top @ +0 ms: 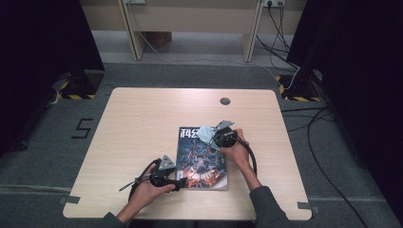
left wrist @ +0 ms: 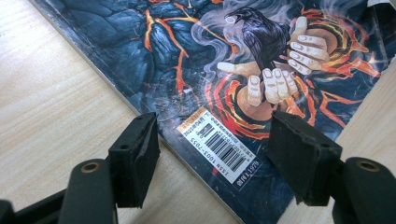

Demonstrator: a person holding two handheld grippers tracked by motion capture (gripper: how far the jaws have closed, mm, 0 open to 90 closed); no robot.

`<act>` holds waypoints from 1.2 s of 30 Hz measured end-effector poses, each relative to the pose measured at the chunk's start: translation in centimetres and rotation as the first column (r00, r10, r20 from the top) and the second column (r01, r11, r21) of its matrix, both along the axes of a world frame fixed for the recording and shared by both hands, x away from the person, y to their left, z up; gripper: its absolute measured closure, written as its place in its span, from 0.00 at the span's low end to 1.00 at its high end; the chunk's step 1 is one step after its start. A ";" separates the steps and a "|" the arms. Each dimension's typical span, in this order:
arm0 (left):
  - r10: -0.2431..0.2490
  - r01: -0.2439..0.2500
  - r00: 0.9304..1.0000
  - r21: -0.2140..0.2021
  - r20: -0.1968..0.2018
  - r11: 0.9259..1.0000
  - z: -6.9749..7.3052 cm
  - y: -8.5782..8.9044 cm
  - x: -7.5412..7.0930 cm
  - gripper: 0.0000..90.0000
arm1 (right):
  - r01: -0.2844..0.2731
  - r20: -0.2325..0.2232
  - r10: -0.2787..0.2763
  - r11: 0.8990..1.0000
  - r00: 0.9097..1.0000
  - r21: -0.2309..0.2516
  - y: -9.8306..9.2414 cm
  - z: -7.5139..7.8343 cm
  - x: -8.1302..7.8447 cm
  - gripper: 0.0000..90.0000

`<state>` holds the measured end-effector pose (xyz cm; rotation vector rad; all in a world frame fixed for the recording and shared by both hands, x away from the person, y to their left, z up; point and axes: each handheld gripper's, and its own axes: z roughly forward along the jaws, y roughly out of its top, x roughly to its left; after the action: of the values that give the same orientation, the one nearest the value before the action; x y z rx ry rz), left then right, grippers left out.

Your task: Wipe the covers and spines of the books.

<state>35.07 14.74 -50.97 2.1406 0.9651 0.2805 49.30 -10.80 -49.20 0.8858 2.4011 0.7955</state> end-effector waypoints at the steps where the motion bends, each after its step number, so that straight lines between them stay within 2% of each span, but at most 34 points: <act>1: 0.000 0.000 1.000 0.000 -0.001 1.000 0.0 0.0 0.0 0.37 | 0.012 0.002 -0.012 1.000 1.000 -0.010 -0.1 0.1 0.2 0.87; 4: -0.001 0.001 1.000 -0.001 -0.002 1.000 0.0 0.0 0.0 0.37 | 0.044 -0.017 -0.044 0.999 0.999 0.010 -0.6 0.2 1.2 0.87; 9: -0.002 0.002 1.000 0.001 0.001 1.000 0.0 0.0 0.0 0.37 | 0.060 -0.005 -0.060 0.998 0.998 -0.003 -0.4 0.1 1.9 0.87; 11: -0.002 0.002 1.000 0.001 0.002 1.000 0.0 0.0 0.0 0.37 | 0.067 -0.013 -0.067 0.998 0.998 0.002 -0.2 0.2 2.0 0.87; 12: -0.003 0.003 1.000 0.002 0.002 1.000 0.0 0.0 0.0 0.37 | 0.057 -0.011 -0.057 0.998 0.998 0.006 -0.1 0.1 1.9 0.87; 14: -0.004 0.004 1.000 0.002 0.001 1.000 0.0 0.0 0.0 0.37 | 0.024 -0.038 -0.023 0.998 0.999 0.050 0.4 0.1 1.4 0.87; 15: -0.005 0.005 1.000 0.002 0.000 1.000 0.0 0.0 0.0 0.37 | 0.007 -0.040 -0.005 0.999 0.999 0.052 0.9 0.0 1.1 0.87; 17: -0.004 0.004 1.000 0.002 0.000 1.000 0.0 0.0 0.0 0.37 | -0.033 -0.044 0.035 0.998 0.998 0.054 1.9 0.0 0.6 0.87; 20: -0.002 0.002 1.000 0.007 0.007 1.000 0.0 0.0 0.0 0.37 | -0.043 -0.037 0.044 0.999 0.998 0.024 2.5 0.0 0.5 0.87; 21: -0.002 0.002 1.000 0.009 0.010 1.000 0.0 -0.1 -0.1 0.37 | -0.035 -0.041 0.036 0.999 0.999 0.028 2.4 0.0 0.6 0.87; 23: -0.003 0.003 1.000 0.009 0.012 1.000 0.0 -0.1 -0.1 0.37 | 0.012 -0.016 -0.013 1.000 1.000 -0.005 1.5 0.1 1.2 0.87; 27: -0.003 0.003 1.000 0.004 0.007 1.000 0.0 0.0 0.0 0.37 | 0.125 -0.022 -0.124 0.992 0.992 0.028 -0.6 0.1 2.5 0.87; 33: -0.002 0.002 1.000 0.003 0.006 1.000 0.0 0.0 0.0 0.36 | 0.165 -0.030 -0.163 0.985 0.986 0.060 -1.2 0.0 3.1 0.86; 36: -0.002 0.002 1.000 0.001 0.005 1.000 0.0 0.0 0.0 0.36 | 0.157 -0.018 -0.157 0.987 0.987 0.026 -0.8 0.0 2.9 0.86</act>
<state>35.07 14.73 -50.99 2.1407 0.9602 0.2860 52.15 -11.59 -49.15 1.0810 2.3047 0.7649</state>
